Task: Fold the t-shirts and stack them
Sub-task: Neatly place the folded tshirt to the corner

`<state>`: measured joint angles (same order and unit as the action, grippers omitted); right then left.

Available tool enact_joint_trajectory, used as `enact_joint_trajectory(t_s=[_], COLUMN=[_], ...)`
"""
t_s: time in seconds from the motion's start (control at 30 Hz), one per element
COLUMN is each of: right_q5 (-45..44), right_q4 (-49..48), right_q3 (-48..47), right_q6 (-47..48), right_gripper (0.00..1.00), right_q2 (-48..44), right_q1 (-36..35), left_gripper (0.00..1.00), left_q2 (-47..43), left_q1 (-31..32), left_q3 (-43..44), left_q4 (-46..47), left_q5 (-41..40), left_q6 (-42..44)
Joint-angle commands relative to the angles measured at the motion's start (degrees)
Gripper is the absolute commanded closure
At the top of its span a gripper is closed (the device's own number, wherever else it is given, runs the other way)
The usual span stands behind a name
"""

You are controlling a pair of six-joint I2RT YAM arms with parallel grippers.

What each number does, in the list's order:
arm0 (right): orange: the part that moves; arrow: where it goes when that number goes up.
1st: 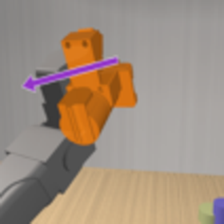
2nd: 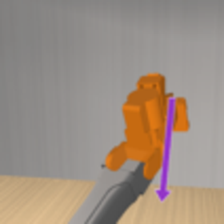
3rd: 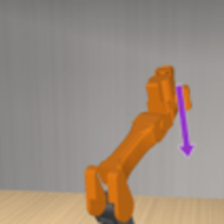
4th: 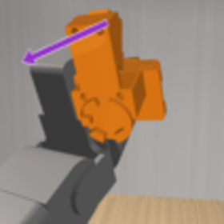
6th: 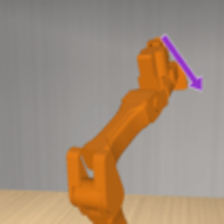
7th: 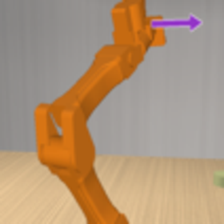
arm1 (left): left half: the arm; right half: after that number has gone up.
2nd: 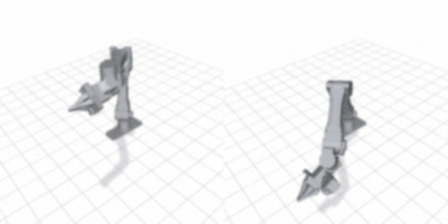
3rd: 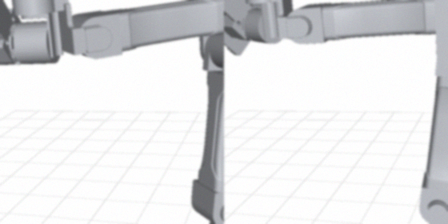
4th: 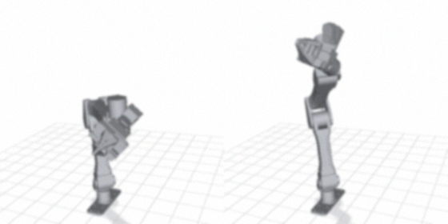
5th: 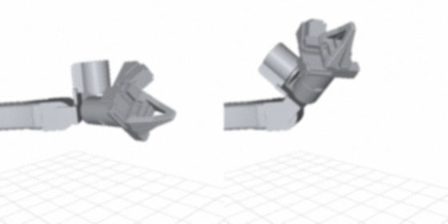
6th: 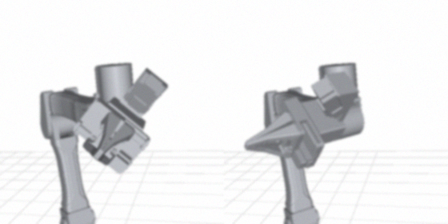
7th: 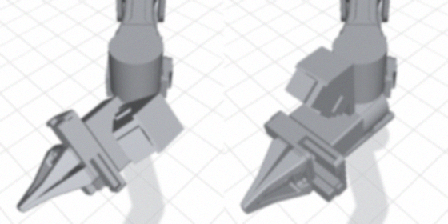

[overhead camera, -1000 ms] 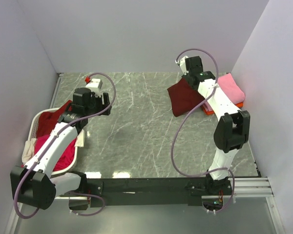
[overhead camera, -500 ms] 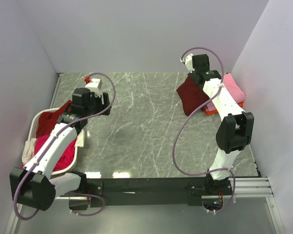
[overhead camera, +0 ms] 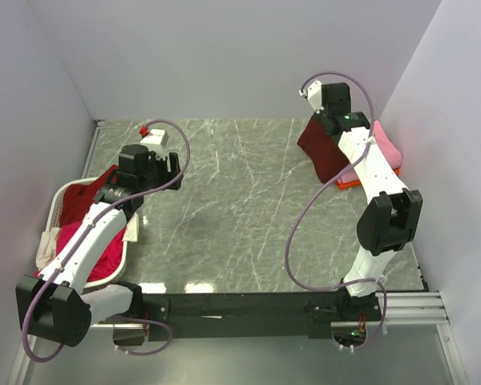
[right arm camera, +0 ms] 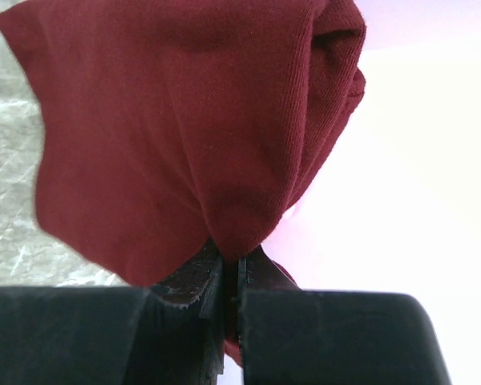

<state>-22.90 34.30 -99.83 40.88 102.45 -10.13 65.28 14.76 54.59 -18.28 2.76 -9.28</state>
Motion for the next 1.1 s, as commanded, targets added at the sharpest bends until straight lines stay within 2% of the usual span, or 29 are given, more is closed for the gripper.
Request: enact_joint_trajectory(t_s=[0.0,0.73,1.07], right_q5=[-1.0,-0.6,0.7], right_q4=[-2.5,0.1,-1.2], right_q3=[-3.9,-3.5,-3.3], right_q6=[1.1,3.9,5.4], right_gripper=[1.0,1.0,1.0], right_q2=[-5.2,-10.5,-6.6], right_q1=[0.7,1.4,4.2], left_gripper=[0.28,0.28,0.28], left_q2=[-1.6,-2.2,-2.1], left_q1=[0.2,0.1,0.2], left_q3=[0.6,0.5,0.3], left_q4=[1.8,1.8,1.8], left_q5=[0.8,1.0,0.8], left_q6=[1.1,1.4,1.5])
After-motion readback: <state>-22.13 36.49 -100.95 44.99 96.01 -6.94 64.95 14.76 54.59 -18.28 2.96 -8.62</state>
